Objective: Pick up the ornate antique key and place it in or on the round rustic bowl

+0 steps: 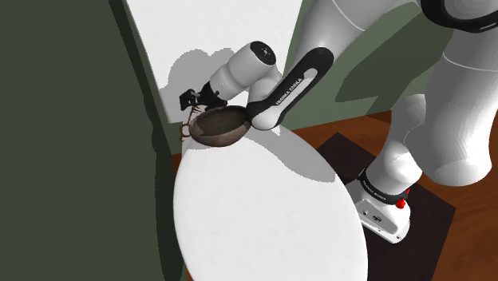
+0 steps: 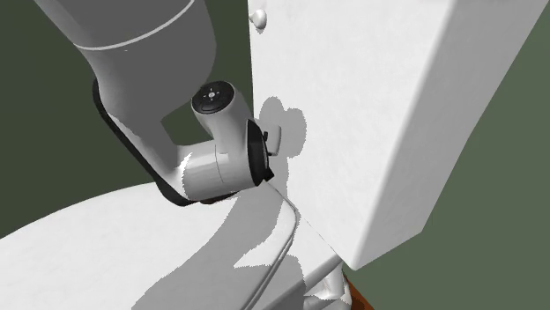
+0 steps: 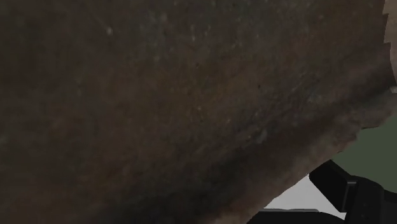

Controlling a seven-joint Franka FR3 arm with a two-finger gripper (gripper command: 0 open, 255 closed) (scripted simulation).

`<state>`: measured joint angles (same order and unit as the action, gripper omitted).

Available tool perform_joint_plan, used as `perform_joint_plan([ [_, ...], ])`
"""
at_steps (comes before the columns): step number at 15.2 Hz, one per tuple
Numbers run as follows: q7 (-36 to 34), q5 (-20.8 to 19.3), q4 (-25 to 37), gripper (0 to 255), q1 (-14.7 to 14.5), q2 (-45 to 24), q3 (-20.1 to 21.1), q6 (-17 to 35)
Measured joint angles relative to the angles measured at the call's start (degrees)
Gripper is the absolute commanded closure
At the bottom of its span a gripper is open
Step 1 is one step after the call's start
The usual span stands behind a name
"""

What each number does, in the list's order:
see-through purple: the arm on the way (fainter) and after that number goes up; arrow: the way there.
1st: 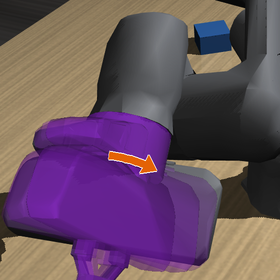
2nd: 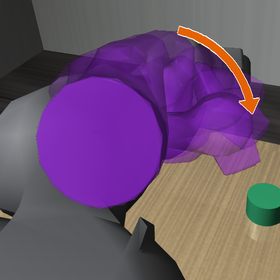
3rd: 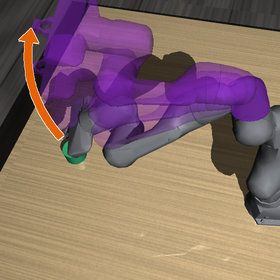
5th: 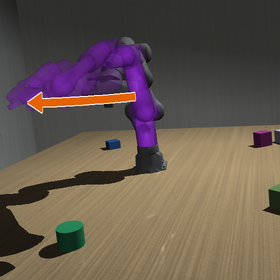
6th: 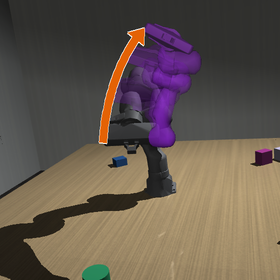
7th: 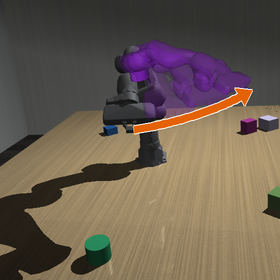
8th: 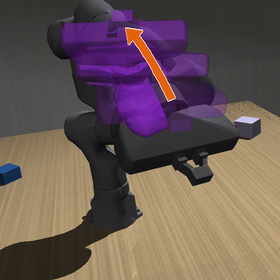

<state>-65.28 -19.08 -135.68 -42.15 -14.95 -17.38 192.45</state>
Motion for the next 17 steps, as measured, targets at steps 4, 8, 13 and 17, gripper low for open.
perform_joint_plan([
  [4, 0.0, -0.1, 0.1, 0, 0.1, 0.2, 0.0, 0.0],
  [8, 0.0, 0.1, 0.0, 255, -0.2, 0.0, -0.3, 0.6],
  [13, -0.1, -0.4, 0.0, 255, 0.7, 0.2, 0.3, 0.0],
  [17, -0.1, 0.2, 0.1, 255, -0.5, 0.1, -0.7, 0.2],
])
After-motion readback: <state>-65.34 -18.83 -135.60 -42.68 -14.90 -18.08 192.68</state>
